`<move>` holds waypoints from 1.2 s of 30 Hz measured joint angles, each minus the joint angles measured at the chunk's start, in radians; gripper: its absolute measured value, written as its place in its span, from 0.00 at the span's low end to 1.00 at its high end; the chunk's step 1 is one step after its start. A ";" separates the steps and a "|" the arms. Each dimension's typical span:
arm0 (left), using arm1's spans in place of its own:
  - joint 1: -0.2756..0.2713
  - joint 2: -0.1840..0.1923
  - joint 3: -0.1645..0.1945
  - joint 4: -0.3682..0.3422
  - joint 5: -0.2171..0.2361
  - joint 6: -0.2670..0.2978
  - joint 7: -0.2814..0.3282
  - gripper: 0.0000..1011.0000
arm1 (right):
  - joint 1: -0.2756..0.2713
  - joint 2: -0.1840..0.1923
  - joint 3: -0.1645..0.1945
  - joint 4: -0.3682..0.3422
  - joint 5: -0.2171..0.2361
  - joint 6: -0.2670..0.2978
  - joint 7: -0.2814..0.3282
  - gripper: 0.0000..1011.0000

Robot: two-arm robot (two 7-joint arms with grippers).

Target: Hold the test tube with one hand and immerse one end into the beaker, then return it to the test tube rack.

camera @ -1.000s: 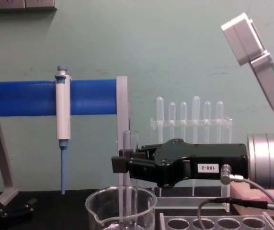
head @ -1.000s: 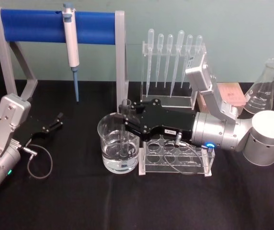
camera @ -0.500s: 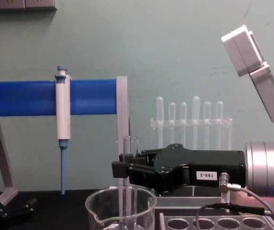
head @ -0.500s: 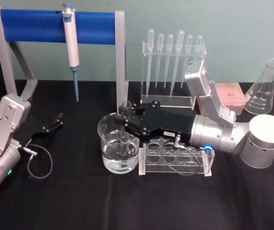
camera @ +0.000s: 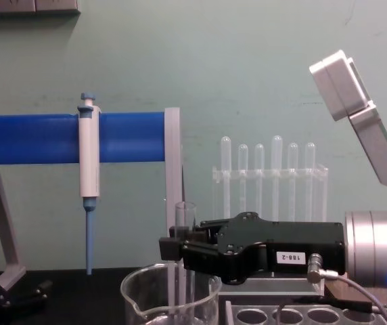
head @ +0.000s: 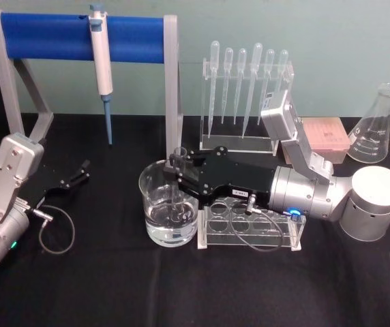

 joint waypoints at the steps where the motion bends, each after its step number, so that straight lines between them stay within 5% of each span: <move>1: 0.000 0.000 0.000 0.000 0.000 0.000 0.000 0.99 | 0.000 -0.001 0.001 0.002 0.000 0.000 0.001 0.24; 36: 0.000 0.000 0.000 0.000 0.000 0.000 0.000 0.99 | -0.004 -0.011 0.006 0.022 -0.005 -0.001 0.004 0.24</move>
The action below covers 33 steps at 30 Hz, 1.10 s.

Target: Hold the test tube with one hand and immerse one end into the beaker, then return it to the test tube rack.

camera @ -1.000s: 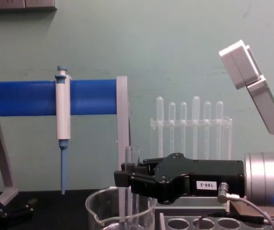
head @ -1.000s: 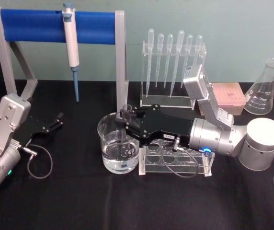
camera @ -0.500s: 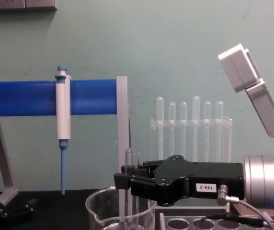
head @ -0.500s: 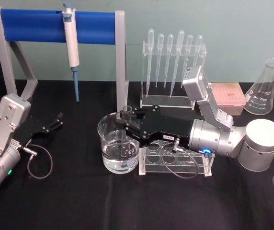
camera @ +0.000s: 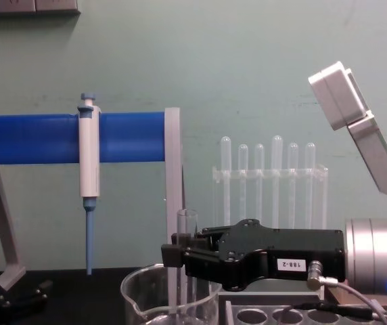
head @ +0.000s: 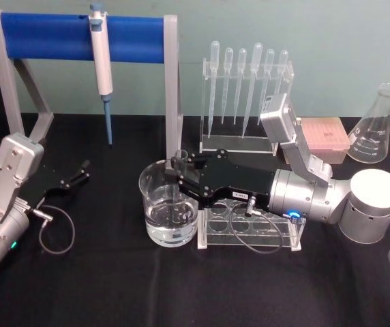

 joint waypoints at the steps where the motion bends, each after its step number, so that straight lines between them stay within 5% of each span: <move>1: 0.000 0.000 0.000 0.000 0.000 0.000 0.000 0.99 | 0.000 0.000 0.000 0.000 0.000 0.000 0.000 0.24; 33: 0.000 0.000 0.000 0.000 0.000 0.000 0.000 0.99 | 0.001 0.000 -0.001 -0.001 0.001 0.000 0.000 0.24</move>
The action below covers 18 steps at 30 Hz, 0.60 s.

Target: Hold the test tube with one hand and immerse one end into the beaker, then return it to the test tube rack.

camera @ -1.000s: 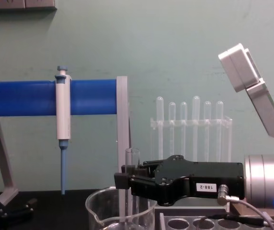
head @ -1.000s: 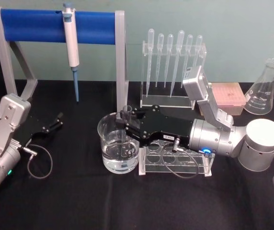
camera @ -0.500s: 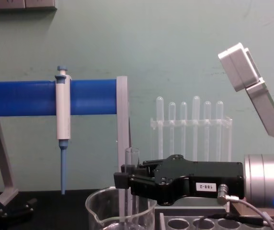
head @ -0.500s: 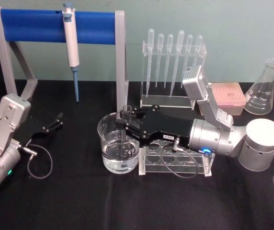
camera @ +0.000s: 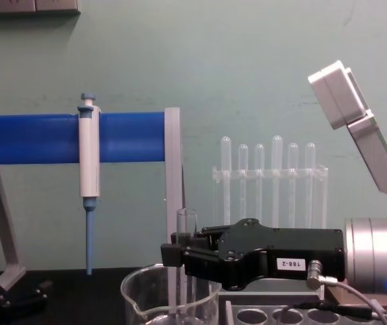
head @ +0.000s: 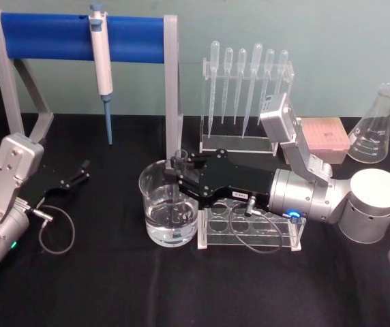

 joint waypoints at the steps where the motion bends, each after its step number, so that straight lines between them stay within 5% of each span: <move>1: 0.000 0.000 0.000 0.000 0.000 0.000 0.000 0.99 | 0.000 0.000 0.000 0.000 0.000 0.000 0.000 0.24; 18: 0.000 0.000 0.000 0.000 0.000 0.000 0.000 0.99 | 0.000 0.000 0.000 0.000 0.000 0.000 0.000 0.24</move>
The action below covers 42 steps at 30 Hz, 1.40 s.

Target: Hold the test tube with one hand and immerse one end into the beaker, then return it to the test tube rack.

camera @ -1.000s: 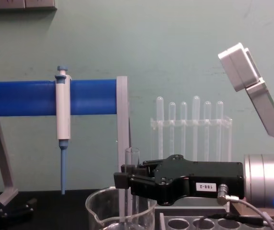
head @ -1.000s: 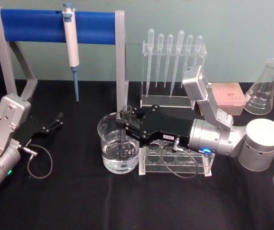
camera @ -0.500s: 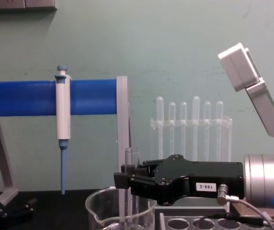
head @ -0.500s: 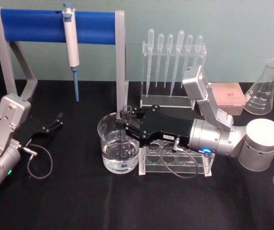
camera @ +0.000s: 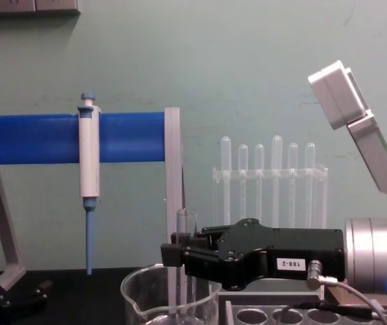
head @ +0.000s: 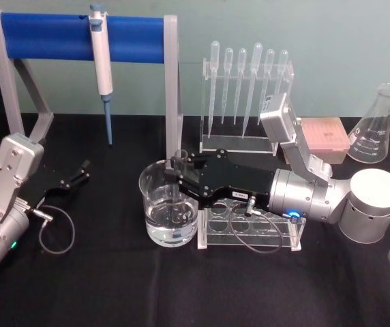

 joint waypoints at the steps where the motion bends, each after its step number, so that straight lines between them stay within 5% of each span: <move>1: 0.000 0.000 0.000 0.000 0.000 0.000 0.000 0.99 | 0.000 0.000 0.000 0.000 0.000 0.000 0.000 0.24; 42: 0.000 0.000 0.000 0.000 0.000 0.000 0.000 0.99 | 0.000 0.000 0.000 0.000 0.000 0.000 0.000 0.24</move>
